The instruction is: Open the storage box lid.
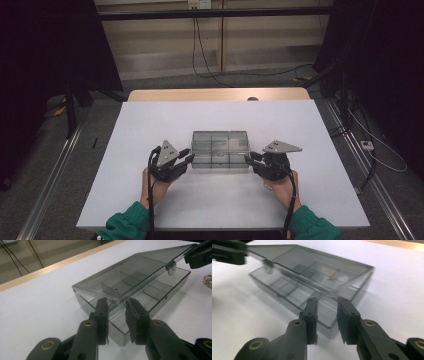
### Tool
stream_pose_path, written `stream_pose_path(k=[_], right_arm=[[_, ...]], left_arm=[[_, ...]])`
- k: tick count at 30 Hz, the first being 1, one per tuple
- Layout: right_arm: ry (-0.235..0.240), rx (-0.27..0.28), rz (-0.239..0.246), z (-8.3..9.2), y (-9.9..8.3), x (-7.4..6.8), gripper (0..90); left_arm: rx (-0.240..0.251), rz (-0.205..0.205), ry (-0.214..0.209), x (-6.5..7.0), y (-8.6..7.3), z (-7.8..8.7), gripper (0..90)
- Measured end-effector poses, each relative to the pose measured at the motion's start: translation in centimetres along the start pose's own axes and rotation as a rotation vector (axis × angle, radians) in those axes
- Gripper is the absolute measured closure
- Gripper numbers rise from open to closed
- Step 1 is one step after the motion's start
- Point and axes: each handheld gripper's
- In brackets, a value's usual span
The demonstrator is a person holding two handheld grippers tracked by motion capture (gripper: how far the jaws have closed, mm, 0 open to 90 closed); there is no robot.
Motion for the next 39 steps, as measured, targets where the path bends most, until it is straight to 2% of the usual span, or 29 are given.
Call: stream_pose_path(k=[3, 6, 10, 13, 16, 25, 39], right_arm=[[-0.049, 0.001, 0.008, -0.2, 0.1, 0.3, 69.6], [-0.068, 0.006, 0.018, -0.4, 0.3, 0.5, 69.4], [-0.068, 0.013, 0.023, -0.6, 0.6, 0.5, 69.6], [-0.074, 0.013, 0.034, -0.7, 0.7, 0.4, 69.7], [-0.080, 0.016, 0.031, -0.6, 0.9, 0.4, 69.7], [-0.083, 0.037, 0.043, -0.4, 1.3, 0.2, 70.1], [-0.082, 0.068, 0.035, 0.1, 2.2, 0.5, 72.5]], left_arm=[[0.004, 0.002, -0.005, 0.0, 0.0, -0.1, 71.4], [-0.003, -0.008, -0.002, -0.1, 0.0, -0.2, 70.4], [0.000, -0.012, -0.009, -0.2, 0.1, -0.3, 68.2], [-0.006, -0.032, 0.006, -0.2, 0.2, -0.5, 67.1], [-0.004, -0.026, 0.004, -0.3, 0.2, -0.6, 67.2], [0.008, -0.020, 0.017, -0.6, 0.3, -0.8, 71.3], [0.040, -0.018, 0.030, -1.3, 1.0, -0.9, 76.1]])
Point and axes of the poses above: each handheld gripper's, and its own axes: z roughly backward along the jaws, y roughly out of its top, x roughly to its right, and after that the axes turned 15 degrees about -x, right-handed
